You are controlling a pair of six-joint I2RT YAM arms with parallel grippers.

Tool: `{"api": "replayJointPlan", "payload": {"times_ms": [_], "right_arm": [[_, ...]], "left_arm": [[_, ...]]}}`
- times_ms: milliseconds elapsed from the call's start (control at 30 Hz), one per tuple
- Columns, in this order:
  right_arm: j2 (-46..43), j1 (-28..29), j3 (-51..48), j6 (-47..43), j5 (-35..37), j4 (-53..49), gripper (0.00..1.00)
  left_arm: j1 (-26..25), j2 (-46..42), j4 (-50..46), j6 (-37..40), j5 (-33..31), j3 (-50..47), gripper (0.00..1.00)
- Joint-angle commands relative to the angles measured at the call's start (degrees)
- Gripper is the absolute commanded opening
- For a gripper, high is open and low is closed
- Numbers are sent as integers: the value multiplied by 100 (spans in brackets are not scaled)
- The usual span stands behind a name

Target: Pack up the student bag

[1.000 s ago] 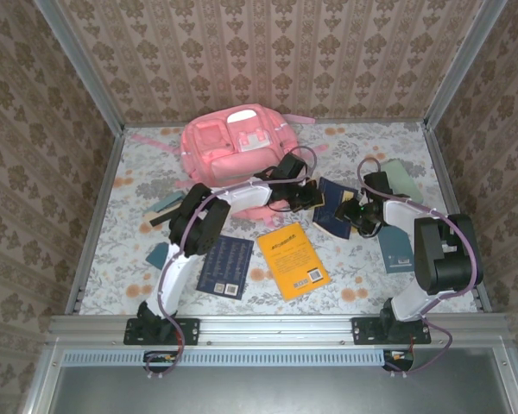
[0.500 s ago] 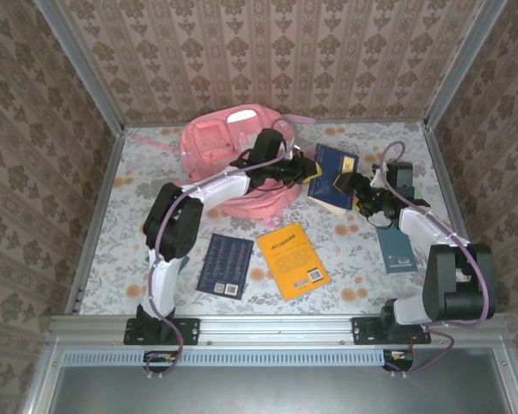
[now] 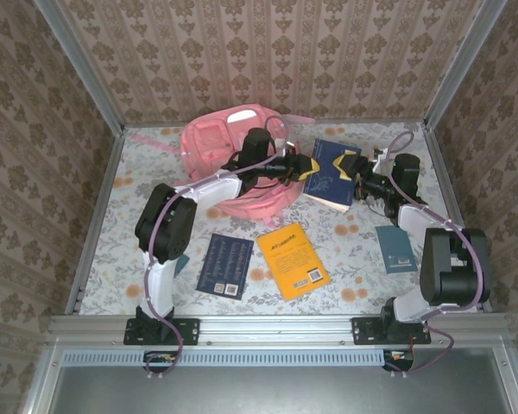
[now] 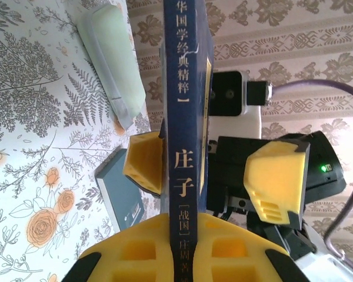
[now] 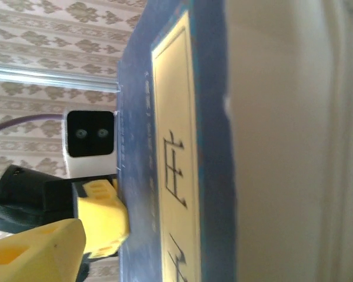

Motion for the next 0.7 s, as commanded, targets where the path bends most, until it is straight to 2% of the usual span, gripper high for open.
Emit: {"api": "replayJointPlan", "payload": {"times_ms": [0,67,133,200,267,333,433,533,667], "right_arm": [[91,1,-37,829,-562,1303,72],[31,1,-48,872,-572,1334,51],[-67,-3,-41,849,-551,1235,22],[-189,15,-14,681,-528,923,1],[-320,18,32,422,-515,495,0],[-483,25,62,146,-482,68,0],[-734,27,85,-353,-259,-732,0],[-1120,27,56,-778,90,-1398,0],[-1368,31,-112,-865,356,-1566,0]], "left_arm": [[95,-350,447,-53,381,-100,0],[134,-350,393,10,456,-93,0],[169,-361,217,179,485,-110,0],[208,-390,-91,443,469,-123,0],[233,-427,-491,789,445,-92,0],[276,-516,-1196,1314,340,-1,11],[405,-667,-2646,2472,-96,269,34],[537,-762,-4294,3747,-981,676,41],[707,-798,-5543,4810,-2454,973,42]]}}
